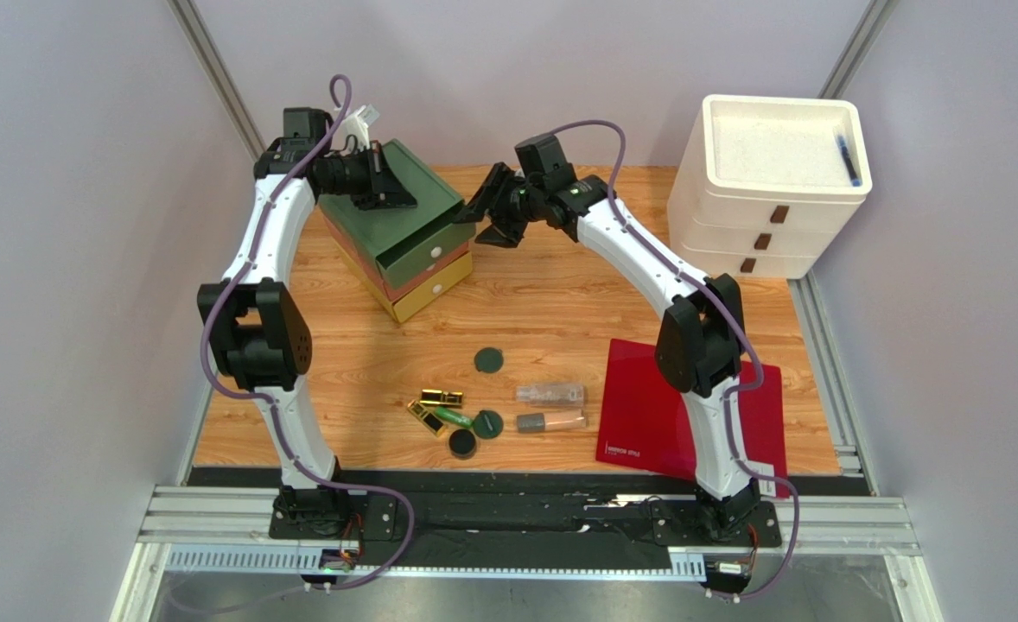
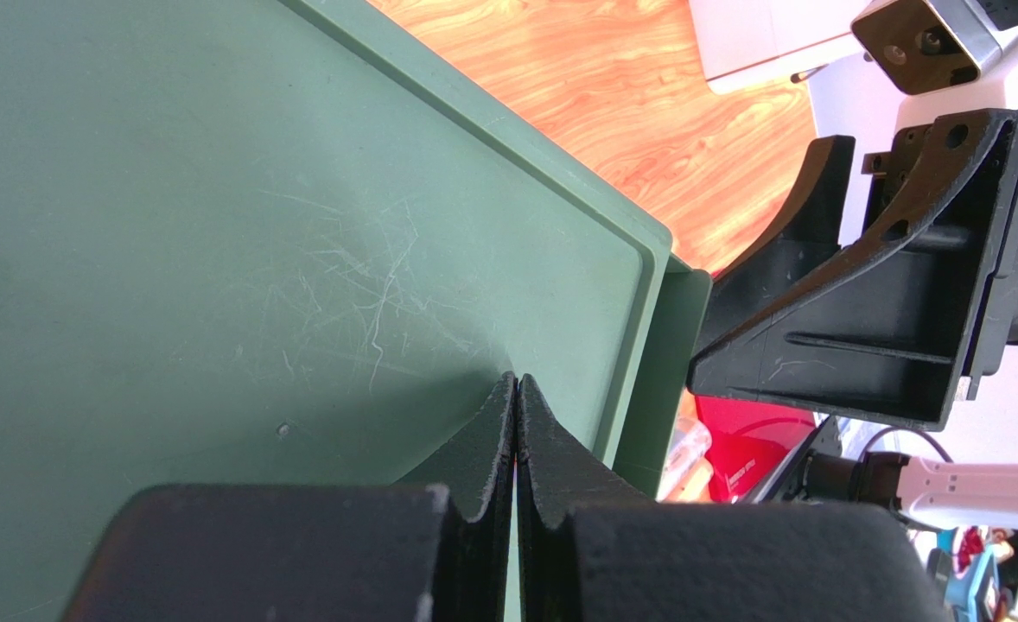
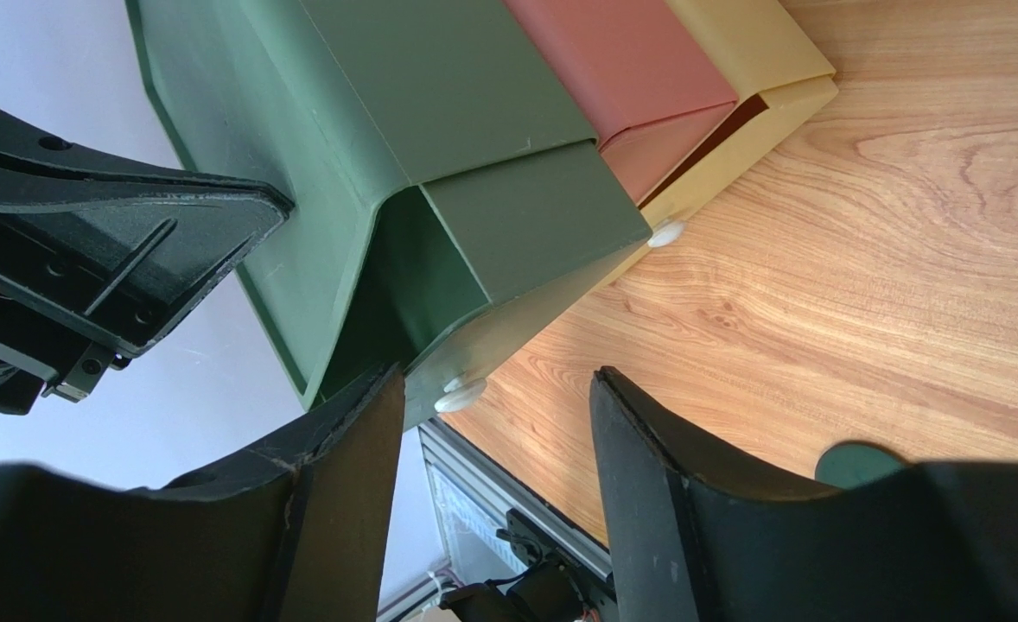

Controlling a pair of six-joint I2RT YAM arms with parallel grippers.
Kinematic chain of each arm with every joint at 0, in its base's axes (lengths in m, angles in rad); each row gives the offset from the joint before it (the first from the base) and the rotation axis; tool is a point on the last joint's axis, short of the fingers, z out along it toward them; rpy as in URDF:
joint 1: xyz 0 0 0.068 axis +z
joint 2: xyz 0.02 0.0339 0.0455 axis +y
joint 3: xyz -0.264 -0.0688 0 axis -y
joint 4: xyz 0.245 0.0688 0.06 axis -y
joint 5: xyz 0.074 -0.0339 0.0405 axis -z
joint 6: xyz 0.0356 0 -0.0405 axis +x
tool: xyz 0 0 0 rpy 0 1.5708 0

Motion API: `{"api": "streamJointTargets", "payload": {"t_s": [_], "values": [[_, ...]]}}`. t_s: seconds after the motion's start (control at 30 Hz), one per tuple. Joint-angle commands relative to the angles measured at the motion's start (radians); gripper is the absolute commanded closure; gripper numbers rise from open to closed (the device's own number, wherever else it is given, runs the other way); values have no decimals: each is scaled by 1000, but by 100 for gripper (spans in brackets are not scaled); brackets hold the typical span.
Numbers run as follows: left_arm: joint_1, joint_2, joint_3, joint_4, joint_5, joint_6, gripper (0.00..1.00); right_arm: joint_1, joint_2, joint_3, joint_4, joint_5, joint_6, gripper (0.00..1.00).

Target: Organize the makeup

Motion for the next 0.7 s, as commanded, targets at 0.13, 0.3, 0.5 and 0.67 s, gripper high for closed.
{"api": "streamJointTargets", "payload": {"t_s": [0.13, 0.3, 0.5, 0.67], "values": [[9, 74, -52, -90, -121, 49, 100, -2, 53, 81, -29, 28, 14, 44], [9, 74, -58, -96, -124, 56, 100, -3, 31, 65, 48, 22, 22, 44], [9, 77, -58, -93, -119, 53, 100, -9, 22, 32, 94, 1, 39, 44], [9, 85, -55, -96, -114, 53, 100, -9, 24, 25, 149, -4, 45, 45]]}}
